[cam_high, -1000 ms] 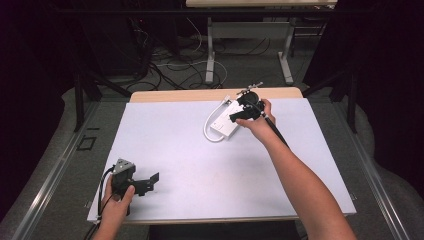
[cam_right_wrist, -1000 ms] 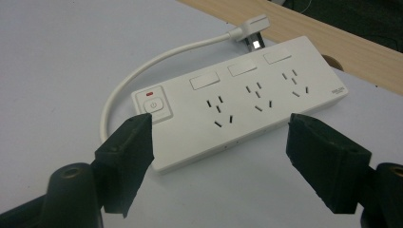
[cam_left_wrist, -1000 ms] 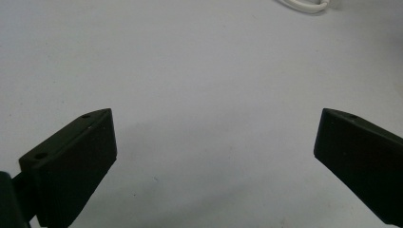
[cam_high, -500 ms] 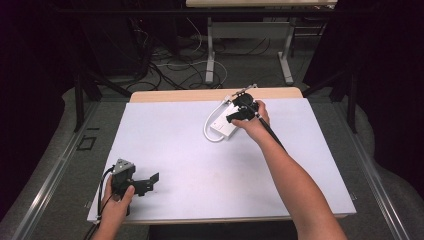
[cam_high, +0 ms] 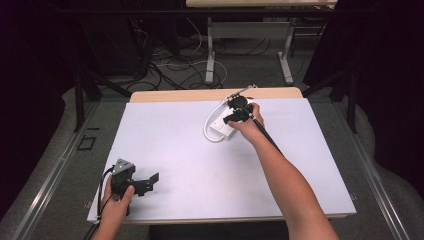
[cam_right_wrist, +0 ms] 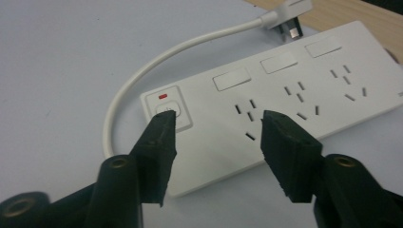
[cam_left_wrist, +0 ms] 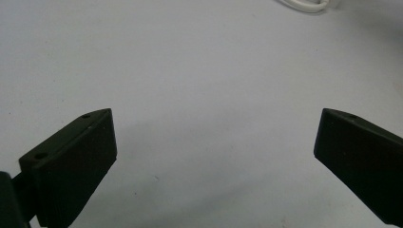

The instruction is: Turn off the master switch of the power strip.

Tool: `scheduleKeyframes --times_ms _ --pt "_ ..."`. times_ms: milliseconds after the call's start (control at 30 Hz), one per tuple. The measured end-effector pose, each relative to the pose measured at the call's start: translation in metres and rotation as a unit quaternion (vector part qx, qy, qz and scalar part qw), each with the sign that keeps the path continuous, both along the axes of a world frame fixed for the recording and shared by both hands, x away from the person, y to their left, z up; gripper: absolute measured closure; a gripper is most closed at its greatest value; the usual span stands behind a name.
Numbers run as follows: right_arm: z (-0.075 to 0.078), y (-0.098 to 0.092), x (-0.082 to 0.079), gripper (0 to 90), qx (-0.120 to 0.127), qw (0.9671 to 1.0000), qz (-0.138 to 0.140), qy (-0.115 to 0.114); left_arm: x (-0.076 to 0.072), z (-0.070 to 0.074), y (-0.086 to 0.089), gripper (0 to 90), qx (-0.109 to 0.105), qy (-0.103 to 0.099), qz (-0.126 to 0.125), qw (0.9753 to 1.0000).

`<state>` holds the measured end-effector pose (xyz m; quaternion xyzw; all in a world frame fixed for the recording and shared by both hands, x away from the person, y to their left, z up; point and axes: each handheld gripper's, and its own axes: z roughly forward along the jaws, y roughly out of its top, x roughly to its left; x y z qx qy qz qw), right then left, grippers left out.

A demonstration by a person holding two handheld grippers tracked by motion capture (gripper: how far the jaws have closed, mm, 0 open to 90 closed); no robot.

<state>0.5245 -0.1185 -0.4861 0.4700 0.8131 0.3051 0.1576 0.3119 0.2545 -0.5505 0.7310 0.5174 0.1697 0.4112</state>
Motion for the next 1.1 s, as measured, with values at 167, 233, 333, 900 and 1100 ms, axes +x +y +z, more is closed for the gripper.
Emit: scheduleKeyframes --times_ms 167,233,333,900,1100 --pt "-0.006 0.005 0.003 60.6 -0.003 1.0000 0.005 -0.004 0.000 0.000 0.000 0.5 0.001 0.001 0.000 1.0000" --pt "-0.006 0.006 0.003 64.6 -0.002 1.0000 0.005 -0.007 0.000 -0.001 0.000 0.5 0.000 -0.002 0.002 1.0000" --pt "-0.006 0.008 0.003 73.7 0.012 0.9999 0.007 0.000 0.000 0.000 0.001 0.5 0.000 0.003 0.001 1.0000" --pt "-0.018 0.025 0.009 90.0 0.035 0.9989 0.015 0.029 -0.001 -0.001 0.001 0.5 -0.005 -0.001 0.011 0.9999" --pt "-0.023 0.029 0.011 90.0 0.032 0.9989 0.022 0.026 -0.002 -0.001 0.001 0.5 -0.006 -0.002 0.012 0.9999"
